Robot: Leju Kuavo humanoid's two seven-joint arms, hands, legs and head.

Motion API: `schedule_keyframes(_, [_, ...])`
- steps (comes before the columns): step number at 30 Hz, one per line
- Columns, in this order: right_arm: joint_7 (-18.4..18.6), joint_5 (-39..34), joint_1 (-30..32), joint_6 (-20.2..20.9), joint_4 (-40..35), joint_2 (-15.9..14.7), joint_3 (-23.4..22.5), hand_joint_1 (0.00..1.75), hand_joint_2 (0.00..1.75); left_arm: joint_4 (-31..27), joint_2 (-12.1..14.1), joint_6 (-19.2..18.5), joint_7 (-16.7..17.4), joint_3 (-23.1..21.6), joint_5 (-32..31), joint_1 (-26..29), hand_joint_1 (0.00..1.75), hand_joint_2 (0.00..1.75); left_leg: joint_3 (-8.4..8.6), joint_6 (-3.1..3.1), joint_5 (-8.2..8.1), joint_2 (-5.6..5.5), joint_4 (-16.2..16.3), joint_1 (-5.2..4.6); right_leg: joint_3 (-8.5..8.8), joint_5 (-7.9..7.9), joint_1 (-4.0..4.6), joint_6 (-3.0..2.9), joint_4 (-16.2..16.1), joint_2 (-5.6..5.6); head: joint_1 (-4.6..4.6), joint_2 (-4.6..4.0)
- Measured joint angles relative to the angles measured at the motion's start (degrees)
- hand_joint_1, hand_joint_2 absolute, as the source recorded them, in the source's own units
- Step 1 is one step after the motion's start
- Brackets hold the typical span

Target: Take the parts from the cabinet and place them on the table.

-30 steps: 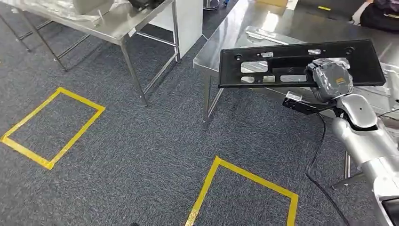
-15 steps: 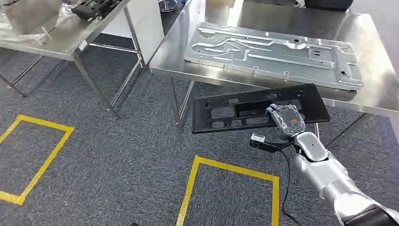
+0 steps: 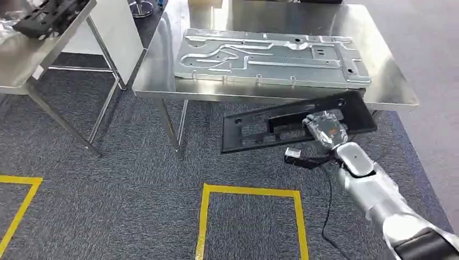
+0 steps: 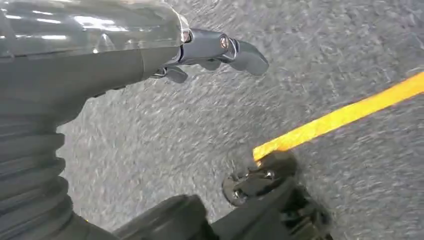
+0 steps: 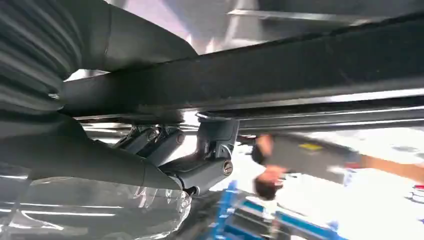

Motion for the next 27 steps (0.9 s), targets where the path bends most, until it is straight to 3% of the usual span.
schedule_keyframes(1, [-0.4,-0.5,-2.1,1.4,0.0,-0.9,-0.1,1.75,1.75,0.0,0.0,0.0,-0.1,0.0,0.0,0.2,0.0,1.75,0.12,0.16,-0.21,0.92,0.0,-0.06,-1.87,-1.48,-0.04,0.13,3.9,-0.27,0.0,0.0])
schedule_keyframes(2, [-0.8,-0.9,-4.0,2.8,0.1,-1.7,-0.1,1.75,1.75,0.0,0.0,0.0,-0.1,0.0,0.0,0.3,0.0,1.75,0.26,0.16,-0.42,1.69,0.1,-0.07,-2.89,-1.52,-0.06,0.34,6.1,-0.32,0.0,0.0])
schedule_keyframes(3, [-0.9,-1.0,-5.7,4.2,0.2,-2.6,-0.1,1.75,1.75,0.0,0.0,0.0,-0.1,0.0,-0.1,0.3,0.0,1.75,0.41,0.1,-0.75,2.38,0.3,-0.02,-2.71,-0.15,-0.12,0.55,5.7,-0.45,0.0,0.0])
schedule_keyframes(5, [-1.0,-1.0,-9.2,6.0,0.3,-4.5,-0.1,1.75,1.75,0.0,-0.3,0.0,0.1,0.0,-0.4,0.1,0.0,1.75,0.69,-0.2,-1.6,3.63,1.1,0.13,1.11,5.74,-0.32,0.88,-2.5,-1.68,0.0,0.0])
schedule_keyframes(6, [-1.1,-1.0,-11.0,6.7,0.4,-5.2,-0.1,1.75,1.75,0.0,-0.3,0.0,0.3,0.0,-0.5,0.0,0.0,1.75,0.75,-0.48,-2.05,4.08,1.6,0.09,3.31,8.26,-0.33,0.98,-7.6,-3.62,0.0,0.0])
schedule_keyframes(7, [-1.0,-1.1,-12.5,7.3,0.5,-5.7,-0.1,1.75,1.75,0.0,-0.3,0.0,0.5,0.0,-0.6,-0.2,0.0,1.75,0.69,-0.81,-2.36,4.62,1.8,-0.35,3.73,6.88,0.6,0.93,-8.6,-6.76,0.02,0.0])
schedule_keyframes(8, [-1.0,-1.1,-14.3,7.9,0.7,-6.0,0.0,1.75,1.75,0.0,-0.5,0.0,0.6,0.0,-0.6,-0.2,0.0,1.75,0.64,-1.06,-2.76,5.25,2.6,-0.67,3.64,7.11,1.07,-0.09,-9.5,-6.37,0.0,0.0])
schedule_keyframes(11, [-0.7,-1.1,-17.0,8.9,1.3,-6.3,0.7,1.75,1.75,0.0,-0.5,0.1,0.6,0.0,-0.2,-0.4,0.0,1.75,1.43,-1.57,-3.31,7.77,2.3,-0.79,3.55,7.0,0.96,-1.22,-9.1,-3.94,0.02,0.0])
schedule_keyframes(12, [-0.7,-1.1,-17.7,8.8,1.5,-6.3,1.0,1.75,1.75,0.0,-0.5,0.2,0.5,0.0,0.0,-0.6,0.0,1.75,1.27,-2.07,-4.04,6.91,2.6,-0.54,3.82,7.16,0.57,-1.71,-9.3,-3.21,0.0,0.0])
schedule_keyframes(13, [-0.5,-1.1,-18.4,8.8,1.7,-6.3,1.2,1.75,1.75,0.0,-0.5,0.2,0.5,0.0,0.0,-0.7,0.0,1.75,1.04,-2.23,-5.17,3.57,4.1,-0.16,3.86,7.16,0.5,-2.0,-9.3,-2.59,0.02,0.0])
schedule_keyframes(14, [-0.3,-1.3,-19.1,8.8,1.9,-6.0,1.6,1.75,1.75,0.0,-0.5,0.2,0.5,0.1,0.0,-0.7,0.0,1.75,-0.67,-2.31,-7.33,1.57,8.1,-0.08,3.88,7.16,0.43,-2.3,-9.3,-1.85,0.0,0.0])
schedule_keyframes(16, [-0.1,-1.7,-19.8,8.4,2.5,-5.2,2.4,1.75,1.75,0.0,-0.5,0.0,0.7,0.1,-0.1,-0.5,0.0,1.75,-5.29,-2.44,-11.19,0.65,17.6,0.03,3.92,7.16,0.53,-2.46,-9.3,0.07,0.0,0.0])
schedule_keyframes(17, [0.0,-1.8,-19.8,8.4,2.7,-5.0,2.8,1.75,1.75,0.0,-0.5,-0.1,0.8,0.1,-0.2,-0.4,0.0,1.75,-7.12,-2.41,-11.69,0.54,20.9,0.0,4.01,7.15,0.66,-2.48,-9.3,1.0,0.02,0.0])
schedule_keyframes(18, [-0.1,-1.9,-19.8,8.3,3.0,-4.8,3.1,1.75,1.75,0.0,-0.5,-0.2,0.9,0.1,-0.3,-0.3,0.0,1.75,-7.69,-2.26,-10.7,0.5,21.2,-0.01,4.14,7.14,0.77,-2.5,-9.3,1.93,0.0,0.0])
schedule_keyframes(20, [0.0,-2.2,-19.8,7.9,3.5,-4.4,3.7,1.75,1.75,0.0,-0.5,-0.5,1.0,0.1,-0.3,-0.4,0.0,1.75,-5.34,-1.52,-5.31,0.03,14.2,-0.12,4.46,7.05,0.96,-2.48,-9.2,3.69,0.02,0.0])
schedule_keyframes(21, [0.0,-2.3,-20.0,7.4,3.5,-4.4,3.8,1.75,1.75,0.0,-0.5,-0.6,1.2,0.1,-0.1,-0.5,0.0,1.75,-3.21,-0.99,-2.01,-1.2,8.6,-0.21,4.64,6.94,1.08,-2.45,-9.2,4.5,0.02,0.0])
schedule_keyframes(22, [0.0,-2.5,-20.0,6.9,3.7,-4.2,4.0,1.75,1.75,0.0,-0.4,-0.7,1.4,0.2,0.0,-0.5,0.0,1.75,-1.82,-0.29,-0.7,-4.36,4.6,-0.06,4.64,6.87,0.78,-2.37,-9.3,5.2,0.0,0.0])
schedule_keyframes(23, [0.0,-2.8,-20.3,6.5,3.8,-4.1,4.2,1.75,1.75,0.0,-0.3,-0.6,1.6,0.2,0.1,-0.4,0.0,1.75,-1.19,-0.24,-0.95,-5.37,3.9,0.24,4.36,6.9,1.03,-2.02,-9.2,5.92,0.02,0.0])
schedule_keyframes(24, [-0.1,-3.3,-20.2,6.2,3.9,-4.0,4.2,1.75,1.75,0.0,-0.3,-0.6,1.7,0.3,0.4,-0.5,0.0,1.75,-0.57,-0.49,-1.5,-4.92,2.9,0.03,4.12,7.08,0.35,-1.51,-9.3,6.71,-0.02,0.0])
schedule_keyframes(26, [-0.2,-3.8,-19.2,6.0,3.9,-4.1,4.3,1.75,1.75,0.0,-0.4,-0.2,2.1,0.5,0.7,-0.5,0.0,1.75,-0.24,-0.46,-1.52,-3.73,2.8,-0.16,4.05,7.43,-0.05,-0.67,-9.8,8.17,-0.02,0.0])
schedule_keyframes(27, [-0.7,-4.2,-18.5,5.9,3.7,-4.7,4.3,1.75,1.75,0.0,-0.8,0.3,2.0,0.6,1.1,-0.6,0.0,1.75,0.3,-0.19,-1.12,-2.77,1.5,0.38,4.32,7.51,0.55,-0.1,-10.2,8.72,-0.02,0.0])
